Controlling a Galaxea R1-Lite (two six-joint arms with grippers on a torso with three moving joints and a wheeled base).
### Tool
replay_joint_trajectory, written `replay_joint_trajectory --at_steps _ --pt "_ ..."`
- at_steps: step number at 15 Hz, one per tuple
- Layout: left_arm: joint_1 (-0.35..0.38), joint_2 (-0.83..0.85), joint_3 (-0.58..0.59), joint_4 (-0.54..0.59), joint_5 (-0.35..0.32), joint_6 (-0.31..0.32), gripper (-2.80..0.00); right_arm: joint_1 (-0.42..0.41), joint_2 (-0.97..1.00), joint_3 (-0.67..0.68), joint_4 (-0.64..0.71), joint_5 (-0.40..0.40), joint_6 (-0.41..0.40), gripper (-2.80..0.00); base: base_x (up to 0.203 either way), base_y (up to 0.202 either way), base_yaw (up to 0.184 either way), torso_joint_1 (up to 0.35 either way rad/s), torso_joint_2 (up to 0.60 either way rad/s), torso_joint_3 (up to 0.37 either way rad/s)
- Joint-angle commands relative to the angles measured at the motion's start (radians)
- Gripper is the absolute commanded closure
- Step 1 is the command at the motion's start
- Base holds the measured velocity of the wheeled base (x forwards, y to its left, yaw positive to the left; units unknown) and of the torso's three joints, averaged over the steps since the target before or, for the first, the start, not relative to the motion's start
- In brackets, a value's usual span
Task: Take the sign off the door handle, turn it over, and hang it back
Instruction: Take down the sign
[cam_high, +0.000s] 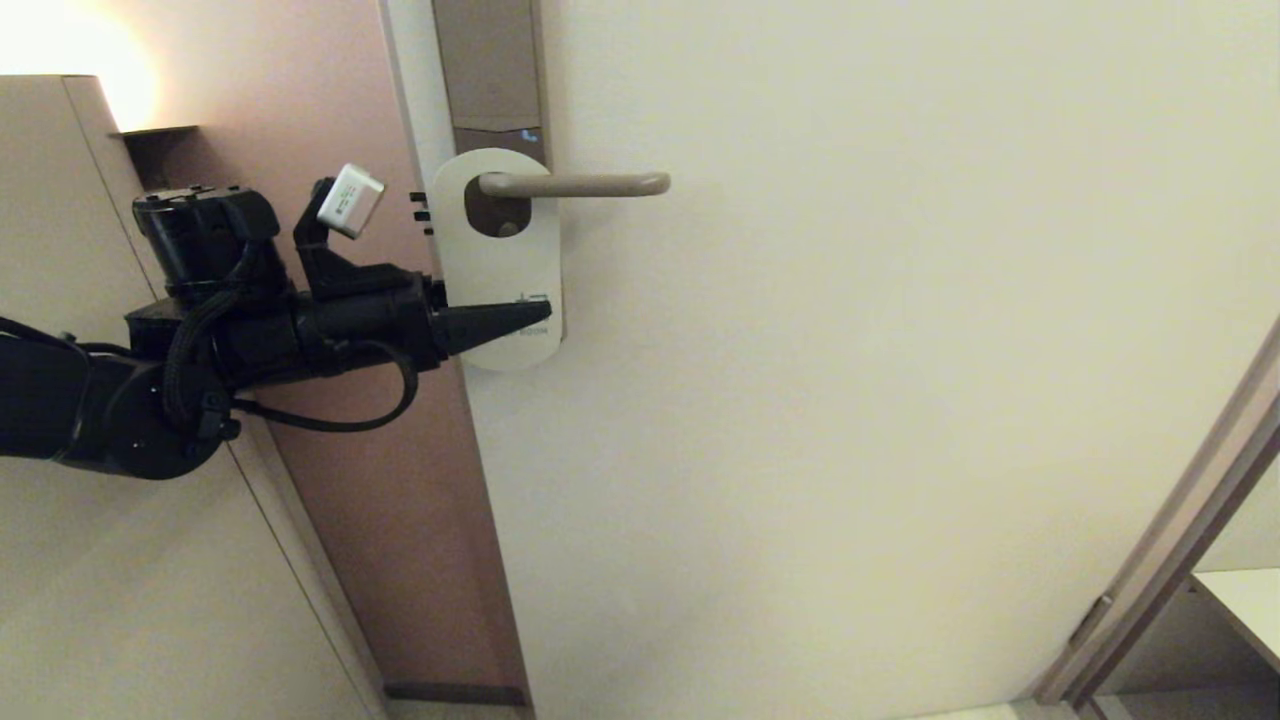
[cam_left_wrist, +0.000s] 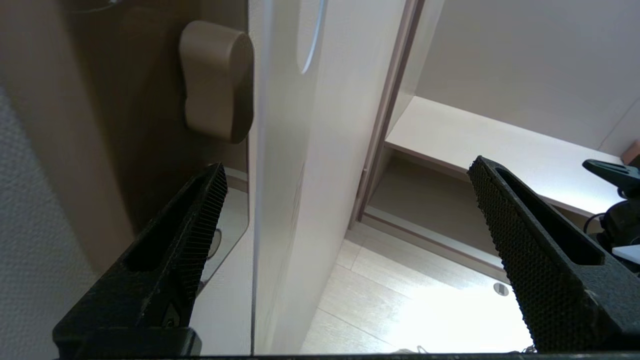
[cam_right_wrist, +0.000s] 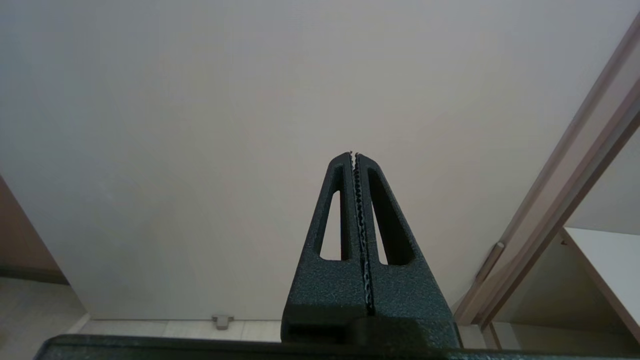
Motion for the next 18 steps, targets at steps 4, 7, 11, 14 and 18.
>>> replay_joint_trajectory --at_steps 4,7,11,14,18 --pt "-0.002 0.013 -0.017 -0.004 -0.005 0.000 -2.80 0.001 0.001 0.000 0.000 0.000 -0.001 0.00 0.000 0.000 0.000 0.000 0.00 0.000" --pt "-0.002 0.017 -0.019 -0.006 -0.005 0.003 -2.80 0.001 0.001 0.000 0.000 0.000 -0.001 0.00 0.000 0.000 0.000 0.000 0.00 0.000" --pt "-0.002 0.018 -0.032 -0.004 -0.005 -0.001 -2.80 0.001 0.001 0.000 -0.001 0.000 -0.001 0.00 0.000 0.000 0.000 0.000 0.00 0.000" --pt "-0.002 0.016 -0.034 -0.004 -0.005 -0.002 -2.80 0.001 0.001 0.000 -0.001 0.000 -0.001 0.00 0.000 0.000 0.000 0.000 0.00 0.000" --pt "-0.002 0.010 -0.040 -0.004 -0.005 -0.003 -2.80 0.001 0.001 0.000 -0.001 0.000 -0.001 0.00 0.000 0.000 0.000 0.000 0.00 0.000"
